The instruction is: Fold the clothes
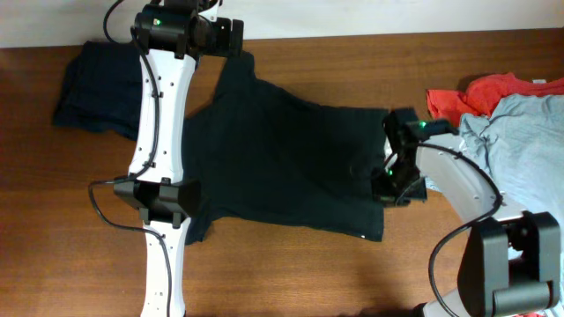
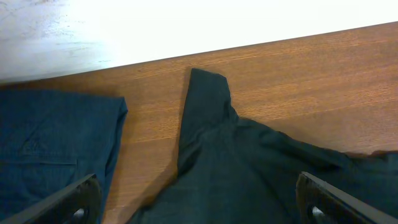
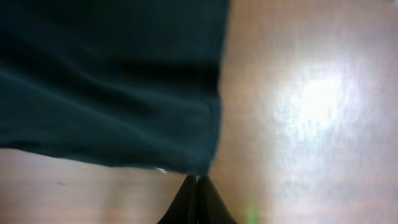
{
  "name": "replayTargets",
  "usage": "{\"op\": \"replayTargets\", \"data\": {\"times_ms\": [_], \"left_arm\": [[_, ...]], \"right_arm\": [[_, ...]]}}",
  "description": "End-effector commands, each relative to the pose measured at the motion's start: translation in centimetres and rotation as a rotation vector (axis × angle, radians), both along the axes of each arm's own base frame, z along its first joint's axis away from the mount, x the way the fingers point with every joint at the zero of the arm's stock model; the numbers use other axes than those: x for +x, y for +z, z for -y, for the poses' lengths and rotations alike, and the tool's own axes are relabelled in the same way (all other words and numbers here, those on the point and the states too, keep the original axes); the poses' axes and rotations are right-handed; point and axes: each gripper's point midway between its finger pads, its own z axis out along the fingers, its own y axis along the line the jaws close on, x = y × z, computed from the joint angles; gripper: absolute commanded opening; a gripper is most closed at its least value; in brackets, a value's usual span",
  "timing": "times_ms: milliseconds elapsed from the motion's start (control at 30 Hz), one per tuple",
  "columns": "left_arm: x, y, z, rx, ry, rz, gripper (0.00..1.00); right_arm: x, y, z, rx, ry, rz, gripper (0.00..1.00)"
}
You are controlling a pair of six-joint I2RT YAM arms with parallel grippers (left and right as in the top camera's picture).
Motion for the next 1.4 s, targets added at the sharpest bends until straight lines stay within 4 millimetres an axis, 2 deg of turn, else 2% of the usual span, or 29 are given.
{"op": "replayTargets", "data": {"times_ms": [0, 233, 400, 667, 833, 1367], "left_arm": [[0.0, -0.2, 0.2, -0.013, 0.003, -0.007, 0.99], [0.0, -0.2, 0.2, -0.013, 0.003, -0.006, 0.99], [0.0, -0.2, 0.2, -0.013, 0.003, -0.007, 0.99], [0.0, -0.2, 0.2, -0.013, 0.003, -0.007, 0.99], [0.0, -0.2, 0.2, -0.013, 0.003, -0.007, 0.99], [0.0, -0.2, 0.2, -0.013, 0.003, -0.007, 0.99]], "right_arm": [[1.5, 0.5, -1.1, 0.042, 0.048, 0.06, 0.04], [5.1, -0.4, -1.6, 0.059, 0.051, 0.216, 0.04], [5.9, -1.8, -1.7, 0.066, 0.052, 0.272, 0.04], [5.8, -4.8, -1.5, 0.065, 0.052, 0.325, 0.04], [6.0, -5.5, 0.3, -0.038, 0.043, 0.349, 0.04], [6.0, -6.8, 1.2, -0.09, 0.036, 0.39, 0.04]]}}
